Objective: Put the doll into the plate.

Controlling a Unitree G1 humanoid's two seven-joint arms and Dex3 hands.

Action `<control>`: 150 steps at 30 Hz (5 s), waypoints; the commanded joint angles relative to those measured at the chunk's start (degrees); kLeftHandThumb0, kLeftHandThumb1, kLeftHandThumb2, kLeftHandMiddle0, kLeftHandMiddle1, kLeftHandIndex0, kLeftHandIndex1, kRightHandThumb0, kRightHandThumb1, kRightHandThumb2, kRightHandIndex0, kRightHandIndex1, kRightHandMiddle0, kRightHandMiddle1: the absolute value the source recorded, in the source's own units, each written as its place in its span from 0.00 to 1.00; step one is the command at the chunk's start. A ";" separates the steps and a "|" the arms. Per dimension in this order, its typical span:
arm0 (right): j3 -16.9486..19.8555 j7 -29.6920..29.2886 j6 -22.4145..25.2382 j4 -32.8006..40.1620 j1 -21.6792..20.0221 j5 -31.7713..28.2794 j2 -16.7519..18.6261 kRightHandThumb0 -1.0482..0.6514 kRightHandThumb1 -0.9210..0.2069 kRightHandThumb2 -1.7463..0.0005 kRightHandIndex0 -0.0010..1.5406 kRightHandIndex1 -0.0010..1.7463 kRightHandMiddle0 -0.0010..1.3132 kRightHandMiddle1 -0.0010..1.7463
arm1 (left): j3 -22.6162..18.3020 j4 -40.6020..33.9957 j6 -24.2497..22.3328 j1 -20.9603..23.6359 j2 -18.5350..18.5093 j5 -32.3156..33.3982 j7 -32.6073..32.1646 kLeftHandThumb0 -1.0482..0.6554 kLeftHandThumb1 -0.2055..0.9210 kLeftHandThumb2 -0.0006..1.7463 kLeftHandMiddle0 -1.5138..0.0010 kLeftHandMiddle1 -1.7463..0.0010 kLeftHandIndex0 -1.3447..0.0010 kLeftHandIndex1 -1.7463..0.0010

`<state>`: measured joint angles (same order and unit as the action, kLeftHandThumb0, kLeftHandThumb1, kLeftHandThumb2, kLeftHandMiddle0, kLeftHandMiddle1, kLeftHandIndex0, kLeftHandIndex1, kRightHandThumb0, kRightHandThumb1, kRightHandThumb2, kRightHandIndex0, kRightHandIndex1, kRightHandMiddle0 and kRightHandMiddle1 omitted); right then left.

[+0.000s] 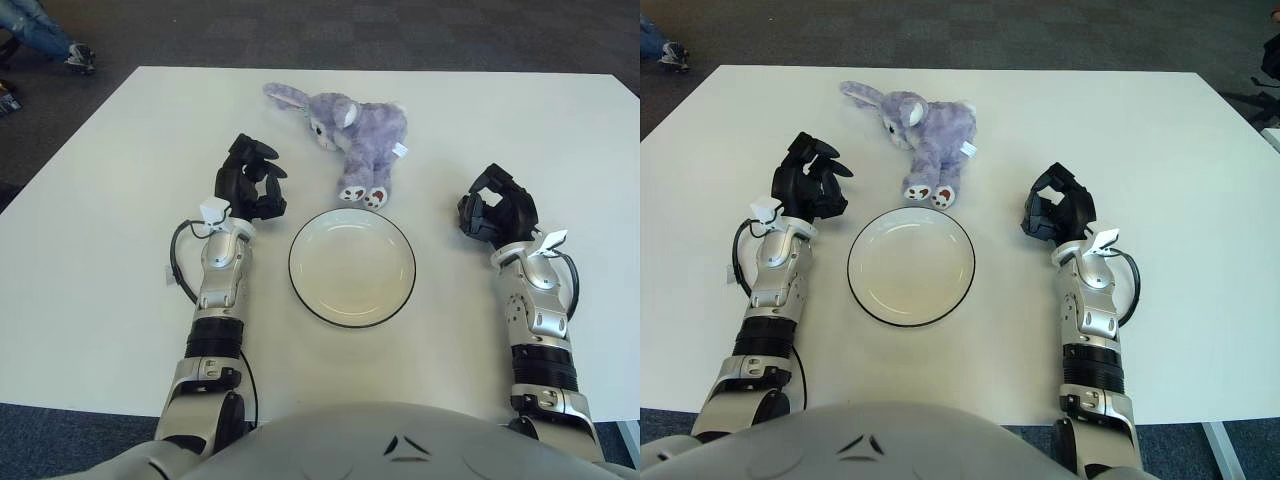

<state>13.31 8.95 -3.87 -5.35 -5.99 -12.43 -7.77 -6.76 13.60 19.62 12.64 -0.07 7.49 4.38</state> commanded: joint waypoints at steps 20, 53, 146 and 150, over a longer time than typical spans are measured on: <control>0.14 0.40 -0.12 -0.22 -0.68 -0.55 -0.29 0.33 0.57 0.22 0.80 1.00 0.49 1.00 | -0.08 1.49 -0.06 -1.74 -0.27 0.38 0.77 0.61 0.45 0.77 0.66 0.00 0.63 0.00; -0.04 0.42 0.52 -0.11 -0.80 -0.62 -0.31 0.33 0.57 0.22 0.79 1.00 0.49 1.00 | 0.71 2.79 4.48 -1.30 -2.77 -9.89 -4.94 0.61 0.44 0.78 0.66 0.00 0.63 0.00; -1.46 -0.21 6.19 3.78 0.07 -0.48 0.02 0.33 0.57 0.22 0.79 1.00 0.49 1.00 | 31.11 43.11 10.30 41.36 -21.05 -55.38 -34.03 0.31 0.42 0.56 1.00 0.91 1.00 0.95; -1.51 -0.16 6.24 3.77 0.10 -0.39 -0.05 0.33 0.57 0.22 0.79 1.00 0.49 1.00 | 32.98 46.30 11.05 43.83 -20.99 -56.22 -34.29 0.28 0.47 0.54 0.98 0.91 1.00 0.98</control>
<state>11.70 8.90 1.96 -2.25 -5.97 -12.65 -7.58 24.74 57.60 30.23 53.33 -20.89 -47.78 -29.01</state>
